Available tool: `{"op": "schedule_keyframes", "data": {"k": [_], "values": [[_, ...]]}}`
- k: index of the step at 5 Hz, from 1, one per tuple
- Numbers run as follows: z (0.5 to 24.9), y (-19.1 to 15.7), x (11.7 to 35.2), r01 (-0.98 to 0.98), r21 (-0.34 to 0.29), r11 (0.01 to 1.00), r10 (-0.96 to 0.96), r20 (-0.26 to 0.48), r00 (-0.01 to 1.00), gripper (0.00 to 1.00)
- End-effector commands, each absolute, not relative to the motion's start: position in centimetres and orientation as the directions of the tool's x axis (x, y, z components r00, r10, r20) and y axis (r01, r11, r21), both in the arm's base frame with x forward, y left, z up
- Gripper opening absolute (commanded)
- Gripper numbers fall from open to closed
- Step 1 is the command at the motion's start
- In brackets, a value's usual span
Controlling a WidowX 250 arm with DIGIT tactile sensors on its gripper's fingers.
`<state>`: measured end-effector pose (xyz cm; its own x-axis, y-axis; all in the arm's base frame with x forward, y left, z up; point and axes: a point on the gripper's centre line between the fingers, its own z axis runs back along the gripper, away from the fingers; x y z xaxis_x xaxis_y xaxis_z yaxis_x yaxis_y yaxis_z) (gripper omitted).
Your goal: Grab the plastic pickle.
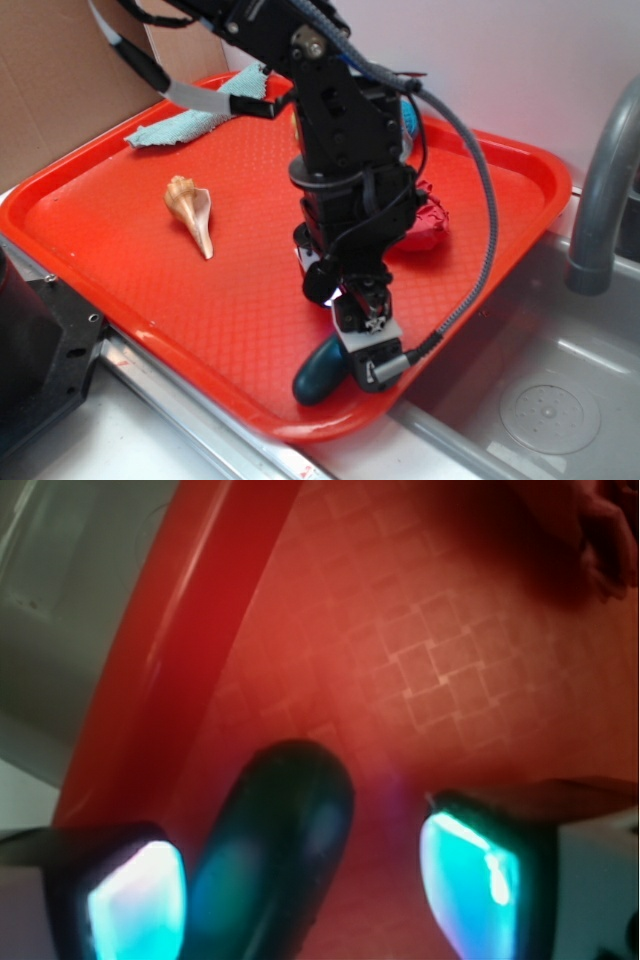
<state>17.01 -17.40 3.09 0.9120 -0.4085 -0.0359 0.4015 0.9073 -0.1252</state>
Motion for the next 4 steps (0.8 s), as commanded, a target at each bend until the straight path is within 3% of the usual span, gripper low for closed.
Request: {"op": "schedule_keyframes", "data": {"k": [1, 2, 3, 4], "values": [[3.6, -18.0, 14.6, 0.307, -0.098, 0.947, -0.312, -0.042, 0.949, 1.0], [2.8, -18.4, 14.6, 0.315, -0.101, 0.944, -0.323, -0.071, 0.944, 1.0], [2.3, -18.3, 14.7, 0.311, -0.113, 0.944, -0.32, -0.078, 0.944, 0.0], [2.6, -17.9, 14.5, 0.317, -0.118, 0.941, -0.327, -0.08, 0.942, 0.0]]}}
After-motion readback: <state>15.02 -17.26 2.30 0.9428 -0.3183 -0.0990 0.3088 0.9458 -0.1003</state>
